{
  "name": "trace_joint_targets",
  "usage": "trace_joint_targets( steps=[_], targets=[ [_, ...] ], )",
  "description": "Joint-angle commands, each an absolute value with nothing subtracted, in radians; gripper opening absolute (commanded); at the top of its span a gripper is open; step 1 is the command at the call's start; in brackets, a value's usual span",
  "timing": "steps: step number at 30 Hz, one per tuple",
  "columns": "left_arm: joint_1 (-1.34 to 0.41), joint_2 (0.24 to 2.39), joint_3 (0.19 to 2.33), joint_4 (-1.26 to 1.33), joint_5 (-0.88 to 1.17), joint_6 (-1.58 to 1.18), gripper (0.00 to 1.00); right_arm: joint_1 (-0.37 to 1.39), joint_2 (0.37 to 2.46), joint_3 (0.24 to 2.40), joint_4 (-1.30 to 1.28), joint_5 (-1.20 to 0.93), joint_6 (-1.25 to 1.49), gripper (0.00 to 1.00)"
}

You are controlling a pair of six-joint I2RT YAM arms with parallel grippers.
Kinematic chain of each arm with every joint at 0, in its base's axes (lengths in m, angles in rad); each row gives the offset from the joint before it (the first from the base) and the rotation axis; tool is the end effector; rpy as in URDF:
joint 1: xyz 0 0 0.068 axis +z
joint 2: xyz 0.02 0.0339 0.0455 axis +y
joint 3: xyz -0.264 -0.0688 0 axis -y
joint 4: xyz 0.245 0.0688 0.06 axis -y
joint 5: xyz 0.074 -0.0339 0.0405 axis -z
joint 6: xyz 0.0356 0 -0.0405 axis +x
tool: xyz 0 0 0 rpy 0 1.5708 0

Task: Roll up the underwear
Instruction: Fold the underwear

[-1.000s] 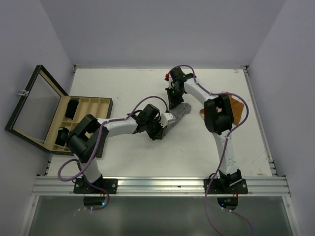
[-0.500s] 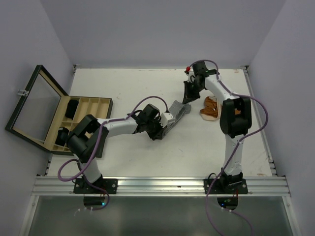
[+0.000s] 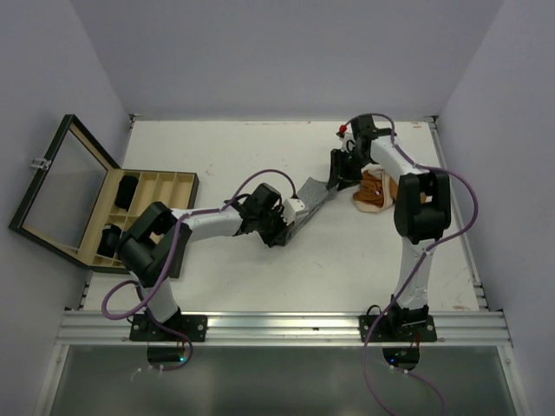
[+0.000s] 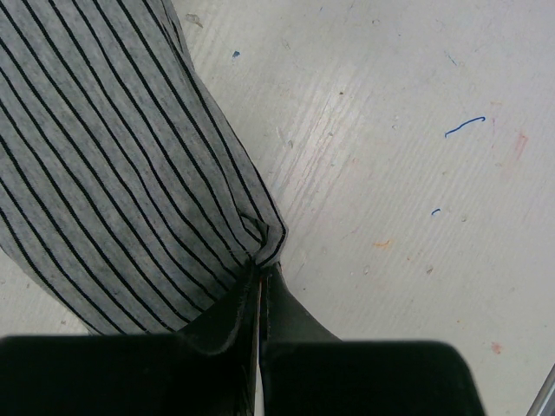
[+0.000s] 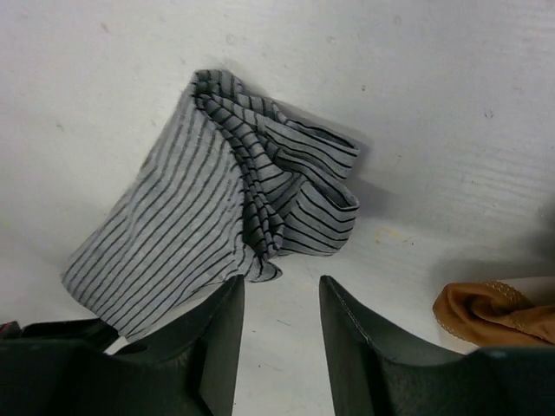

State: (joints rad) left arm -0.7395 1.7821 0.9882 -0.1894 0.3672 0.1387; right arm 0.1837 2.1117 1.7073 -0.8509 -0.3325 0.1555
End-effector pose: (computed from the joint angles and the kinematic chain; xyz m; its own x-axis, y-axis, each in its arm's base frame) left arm 0.2495 -0.2449 0.1497 -0.5017 0.6323 -0.5903 0.8536 0.4726 -0.2193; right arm 0.4287 0.0915 0.1962 -0.9655 -0.0305 -0.2585 -0.1242 0.9267 0.3546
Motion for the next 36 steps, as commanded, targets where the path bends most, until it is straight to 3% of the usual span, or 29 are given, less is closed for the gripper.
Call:
trace_joint_targets(
  steps=[1,7,13,16,22,24,25,27,31,36],
  targets=[
    [-0.739,1.853,0.936,-0.33,0.327,0.143,0.0,0.175,1.987,1.752,-0.772,-0.431,0.169,0.43],
    [-0.739,1.838,0.939,-0.341,0.325,0.147,0.0,0.23,1.968,1.671,-0.657,-0.751,0.368,0.29],
    [-0.739,1.818,0.945,-0.351,0.337,0.155,0.0,0.357,1.983,1.508,-0.516,-0.825,0.437,0.25],
    [-0.741,1.787,0.943,-0.357,0.341,0.16,0.05,0.377,2.035,1.482,-0.485,-0.83,0.446,0.24],
    [-0.741,1.656,0.963,-0.39,0.383,0.158,0.26,0.379,2.152,1.433,-0.483,-0.782,0.385,0.21],
    [-0.741,1.599,0.976,-0.397,0.4,0.156,0.37,0.379,2.181,1.424,-0.465,-0.785,0.377,0.21],
    [-0.741,1.53,0.977,-0.396,0.408,0.158,0.49,0.379,2.187,1.427,-0.465,-0.787,0.371,0.2],
    [-0.741,1.459,0.976,-0.38,0.416,0.158,0.56,0.379,2.195,1.431,-0.469,-0.784,0.353,0.2],
    [-0.727,1.373,0.985,-0.379,0.458,0.135,0.56,0.379,2.187,1.442,-0.463,-0.804,0.334,0.2],
    [-0.683,1.463,0.97,-0.327,0.699,0.065,0.37,0.38,2.184,1.44,-0.431,-0.821,0.336,0.2]
  ],
)
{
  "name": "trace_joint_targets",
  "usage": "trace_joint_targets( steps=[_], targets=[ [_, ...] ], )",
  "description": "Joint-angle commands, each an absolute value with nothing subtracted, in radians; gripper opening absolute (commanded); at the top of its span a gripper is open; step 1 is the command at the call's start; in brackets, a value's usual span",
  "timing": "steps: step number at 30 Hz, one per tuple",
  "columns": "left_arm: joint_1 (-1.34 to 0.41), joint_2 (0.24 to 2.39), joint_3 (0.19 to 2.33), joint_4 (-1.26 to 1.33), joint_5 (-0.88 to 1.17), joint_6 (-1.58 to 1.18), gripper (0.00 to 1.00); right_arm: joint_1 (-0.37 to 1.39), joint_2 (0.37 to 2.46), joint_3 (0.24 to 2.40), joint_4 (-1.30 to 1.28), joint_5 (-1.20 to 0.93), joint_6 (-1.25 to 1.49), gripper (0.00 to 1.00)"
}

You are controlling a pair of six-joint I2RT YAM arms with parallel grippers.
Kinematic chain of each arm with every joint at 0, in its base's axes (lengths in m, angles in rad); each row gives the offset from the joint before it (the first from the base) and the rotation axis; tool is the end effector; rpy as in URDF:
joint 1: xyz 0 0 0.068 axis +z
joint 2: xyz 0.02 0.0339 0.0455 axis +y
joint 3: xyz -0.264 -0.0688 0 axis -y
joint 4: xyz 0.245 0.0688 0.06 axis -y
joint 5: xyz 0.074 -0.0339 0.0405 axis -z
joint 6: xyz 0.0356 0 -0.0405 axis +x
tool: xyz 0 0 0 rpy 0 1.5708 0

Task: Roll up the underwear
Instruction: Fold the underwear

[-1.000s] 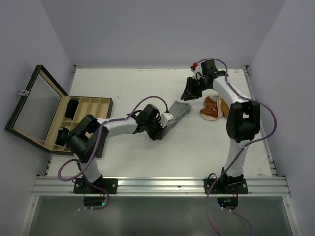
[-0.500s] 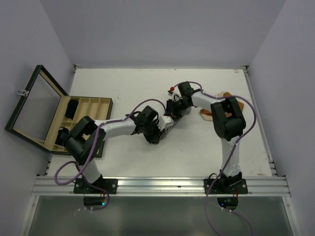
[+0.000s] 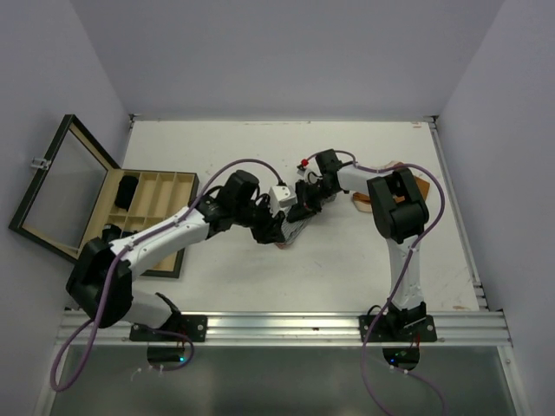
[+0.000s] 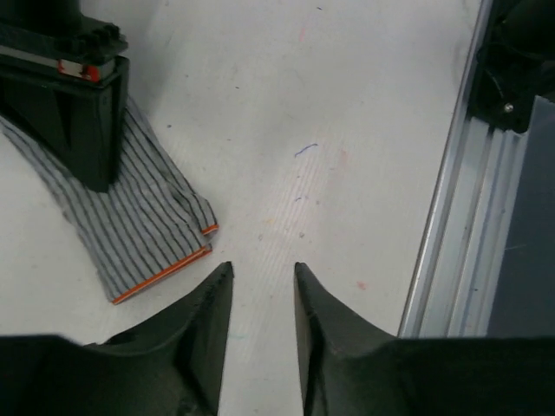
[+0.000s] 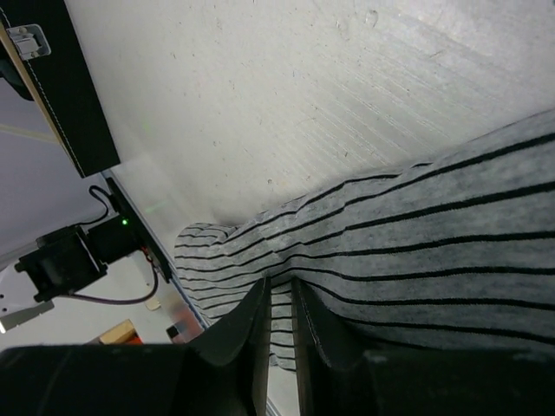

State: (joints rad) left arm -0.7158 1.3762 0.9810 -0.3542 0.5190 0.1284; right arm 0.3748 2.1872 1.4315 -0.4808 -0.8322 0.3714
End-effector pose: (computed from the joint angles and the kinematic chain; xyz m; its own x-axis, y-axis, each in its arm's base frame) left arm 0.2110 -0.2069 0.2621 -0.4017 0.4967 -0.7693 0.9027 0.3562 -0.2414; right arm 0.3851 0.1798 0.1120 -0.9905 -0.1271 -0.0522 -0.1210 0.6265 0.7699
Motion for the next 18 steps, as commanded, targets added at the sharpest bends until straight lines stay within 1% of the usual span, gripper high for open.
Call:
trace_joint_targets(
  steps=[1,2,4,5,8,12,15,18],
  targets=[
    [-0.669,1.482,0.963,-0.305,0.737,0.048,0.3,0.379,2.189,1.442,-0.431,-0.828,0.337,0.2],
    [-0.663,1.505,0.959,-0.255,0.8,0.034,0.28,0.38,2.191,1.442,-0.433,-0.842,0.333,0.2],
    [-0.629,1.573,0.953,-0.174,0.86,-0.029,0.24,0.38,2.192,1.431,-0.428,-0.853,0.328,0.21],
    [-0.615,1.6,0.953,-0.146,0.938,-0.047,0.23,0.38,2.192,1.43,-0.431,-0.867,0.319,0.22],
    [-0.558,1.699,0.988,-0.075,1.058,-0.101,0.19,0.38,2.203,1.433,-0.461,-0.882,0.275,0.23],
    [-0.52,1.831,1.026,-0.052,1.074,-0.118,0.16,0.383,2.221,1.434,-0.494,-0.896,0.218,0.24],
    [-0.503,1.934,1.031,-0.064,1.063,-0.126,0.11,0.39,2.232,1.428,-0.505,-0.907,0.187,0.24],
    [-0.48,2.027,1.016,-0.058,1.052,-0.144,0.08,0.397,2.232,1.424,-0.52,-0.905,0.157,0.24]
  ],
)
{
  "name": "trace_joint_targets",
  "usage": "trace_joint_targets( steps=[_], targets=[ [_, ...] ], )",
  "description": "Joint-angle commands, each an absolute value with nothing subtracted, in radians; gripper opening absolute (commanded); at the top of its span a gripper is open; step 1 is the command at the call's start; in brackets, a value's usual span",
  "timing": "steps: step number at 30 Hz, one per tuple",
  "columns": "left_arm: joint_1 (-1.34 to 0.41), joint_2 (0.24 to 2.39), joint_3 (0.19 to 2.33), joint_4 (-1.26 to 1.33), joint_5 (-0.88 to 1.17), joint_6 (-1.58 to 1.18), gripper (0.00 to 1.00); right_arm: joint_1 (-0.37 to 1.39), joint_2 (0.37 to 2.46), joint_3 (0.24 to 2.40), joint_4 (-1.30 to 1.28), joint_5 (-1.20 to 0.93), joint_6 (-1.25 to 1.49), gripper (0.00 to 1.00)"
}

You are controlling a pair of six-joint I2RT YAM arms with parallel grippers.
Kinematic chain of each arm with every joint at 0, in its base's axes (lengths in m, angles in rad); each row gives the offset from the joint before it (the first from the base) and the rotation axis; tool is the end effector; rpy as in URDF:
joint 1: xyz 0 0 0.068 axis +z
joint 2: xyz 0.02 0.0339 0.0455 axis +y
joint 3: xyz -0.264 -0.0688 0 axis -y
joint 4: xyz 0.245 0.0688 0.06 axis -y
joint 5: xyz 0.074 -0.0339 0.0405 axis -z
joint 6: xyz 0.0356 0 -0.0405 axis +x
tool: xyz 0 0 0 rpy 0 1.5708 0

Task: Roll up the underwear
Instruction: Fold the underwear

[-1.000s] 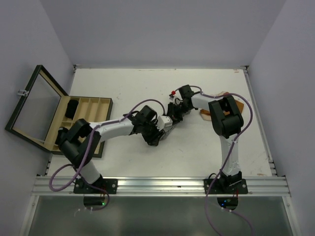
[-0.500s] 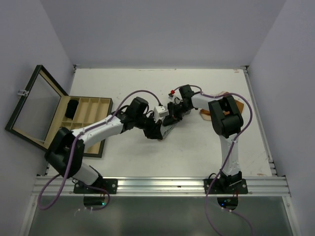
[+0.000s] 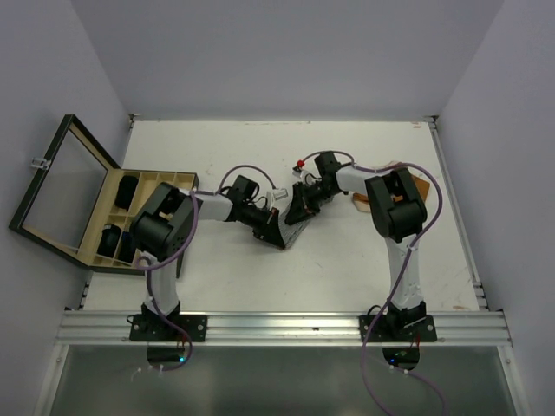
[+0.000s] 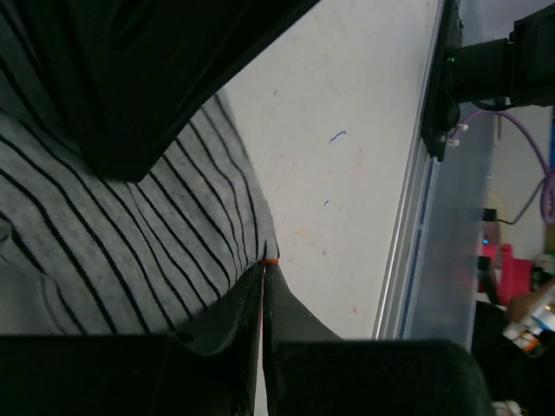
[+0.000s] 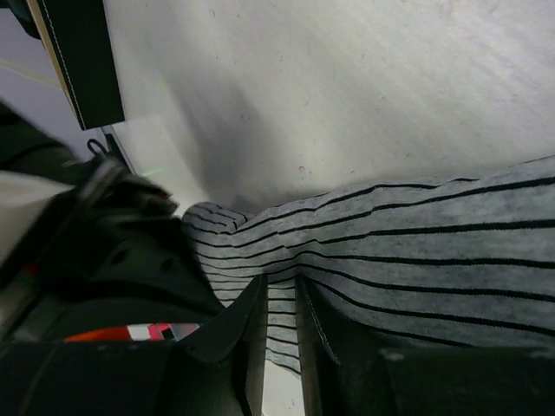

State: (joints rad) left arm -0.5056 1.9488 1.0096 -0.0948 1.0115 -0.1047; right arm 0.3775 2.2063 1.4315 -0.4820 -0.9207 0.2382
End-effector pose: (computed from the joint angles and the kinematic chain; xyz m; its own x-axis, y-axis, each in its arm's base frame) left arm 0.2986 -0.1998 0.1167 -0.8142 0.3874 -0.4325 0.5542 0.2964 -0.7779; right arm 0.3830 0.1824 0.1066 -0.9657 -0.2293 -0.1215 -0.2303 0.5414 0.8086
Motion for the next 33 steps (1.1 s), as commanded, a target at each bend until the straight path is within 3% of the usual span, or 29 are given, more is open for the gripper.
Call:
trace_joint_targets(
  steps=[1,9,14,20,33],
  targets=[
    [-0.473,2.049,1.009,-0.054,1.052,-0.152,0.06,0.4,2.23,1.422,-0.522,-0.905,0.152,0.24],
    [-0.449,2.047,0.919,-0.083,1.064,-0.117,0.01,0.364,2.139,1.59,-0.626,-0.867,0.084,0.32],
    [-0.457,1.864,0.891,-0.104,1.134,-0.075,0.08,0.347,2.094,1.674,-0.734,-0.867,0.052,0.33],
    [-0.477,1.704,0.953,-0.114,1.121,-0.1,0.15,0.344,2.092,1.618,-0.755,-0.864,0.031,0.33],
    [-0.476,2.088,1.118,-0.032,0.98,-0.147,0.15,0.345,2.281,1.572,-0.699,-0.802,0.008,0.32]
  ],
)
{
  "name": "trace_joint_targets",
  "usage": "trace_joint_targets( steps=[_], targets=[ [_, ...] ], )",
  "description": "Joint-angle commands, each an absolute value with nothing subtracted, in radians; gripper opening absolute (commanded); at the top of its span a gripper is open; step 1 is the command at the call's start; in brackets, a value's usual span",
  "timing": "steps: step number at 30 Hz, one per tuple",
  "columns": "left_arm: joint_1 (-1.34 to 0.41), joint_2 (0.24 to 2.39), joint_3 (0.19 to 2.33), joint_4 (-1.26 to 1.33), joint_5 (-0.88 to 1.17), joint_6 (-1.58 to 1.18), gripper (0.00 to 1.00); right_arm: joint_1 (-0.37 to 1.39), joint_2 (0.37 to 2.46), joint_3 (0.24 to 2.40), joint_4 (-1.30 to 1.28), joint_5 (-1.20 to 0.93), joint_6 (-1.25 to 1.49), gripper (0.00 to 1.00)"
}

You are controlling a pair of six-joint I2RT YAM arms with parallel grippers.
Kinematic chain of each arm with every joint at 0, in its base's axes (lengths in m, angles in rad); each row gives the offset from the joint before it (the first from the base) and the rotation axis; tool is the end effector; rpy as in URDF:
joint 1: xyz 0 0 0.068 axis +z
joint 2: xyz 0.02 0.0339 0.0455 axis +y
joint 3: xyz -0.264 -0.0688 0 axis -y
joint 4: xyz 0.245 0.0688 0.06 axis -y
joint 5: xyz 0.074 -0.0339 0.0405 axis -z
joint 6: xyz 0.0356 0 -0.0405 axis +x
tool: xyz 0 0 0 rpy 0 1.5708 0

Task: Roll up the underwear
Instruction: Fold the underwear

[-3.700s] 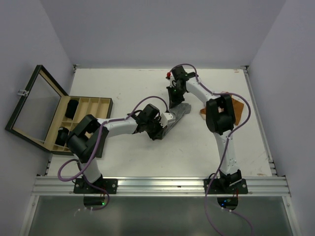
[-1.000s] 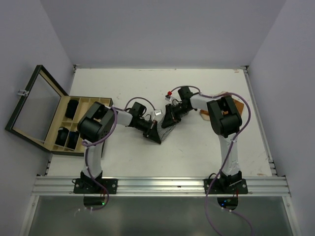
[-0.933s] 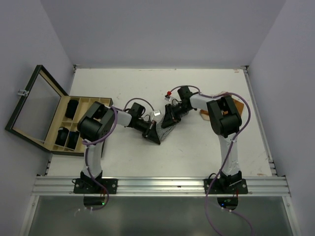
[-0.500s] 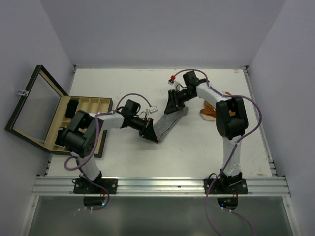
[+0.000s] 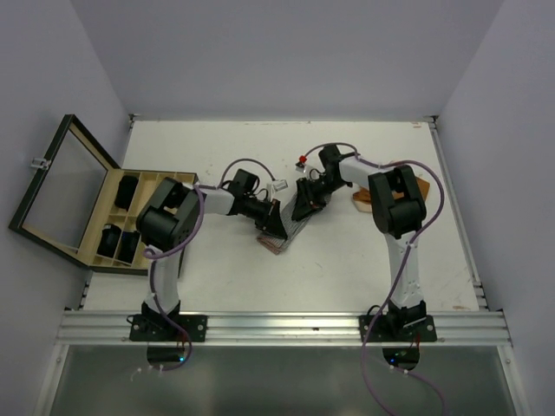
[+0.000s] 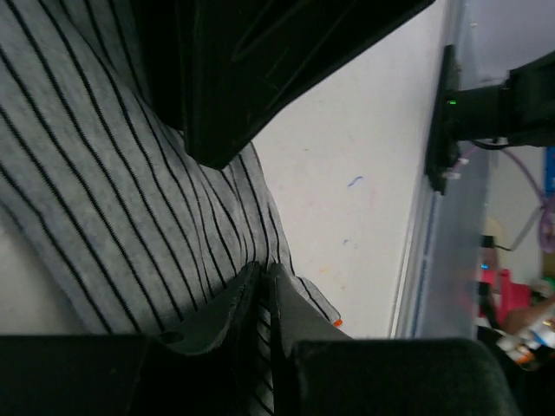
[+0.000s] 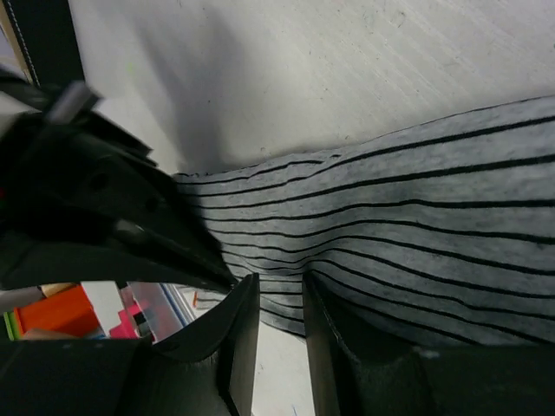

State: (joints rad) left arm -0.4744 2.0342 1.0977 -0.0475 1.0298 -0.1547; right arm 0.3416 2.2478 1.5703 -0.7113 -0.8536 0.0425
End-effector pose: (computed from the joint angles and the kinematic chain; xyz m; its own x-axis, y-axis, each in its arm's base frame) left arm 0.3265 -0.2019 0.1110 -0.8332 0.3387 -0.4371 0.5355 0.2970 -0.7906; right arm 0.3976 0.1698 0.1167 -0.9406 -0.3048 -0.1493 -0.3090 0.5871 0.7482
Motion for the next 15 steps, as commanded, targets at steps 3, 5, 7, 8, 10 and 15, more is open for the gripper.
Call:
trace_joint_targets(
  steps=[3,5,7,8,10,15],
  targets=[
    [-0.474,2.12,1.071,-0.023,0.956,-0.173,0.13,0.347,2.318,1.604,-0.712,-0.787,-0.027,0.31],
    [-0.476,2.12,1.016,-0.017,0.959,-0.211,0.11,0.348,2.33,1.629,-0.725,-0.776,-0.049,0.31],
    [-0.476,2.099,0.97,0.053,1.001,-0.241,0.1,0.347,2.353,1.684,-0.742,-0.77,-0.067,0.31],
    [-0.479,2.056,0.944,0.08,1.014,-0.273,0.11,0.347,2.358,1.709,-0.777,-0.776,-0.074,0.3],
    [-0.482,2.002,0.887,0.126,1.041,-0.287,0.12,0.348,2.347,1.758,-0.801,-0.796,-0.08,0.31],
    [-0.483,1.82,0.902,0.155,1.054,-0.292,0.19,0.342,2.18,1.726,-0.746,-0.903,-0.019,0.33]
  ],
)
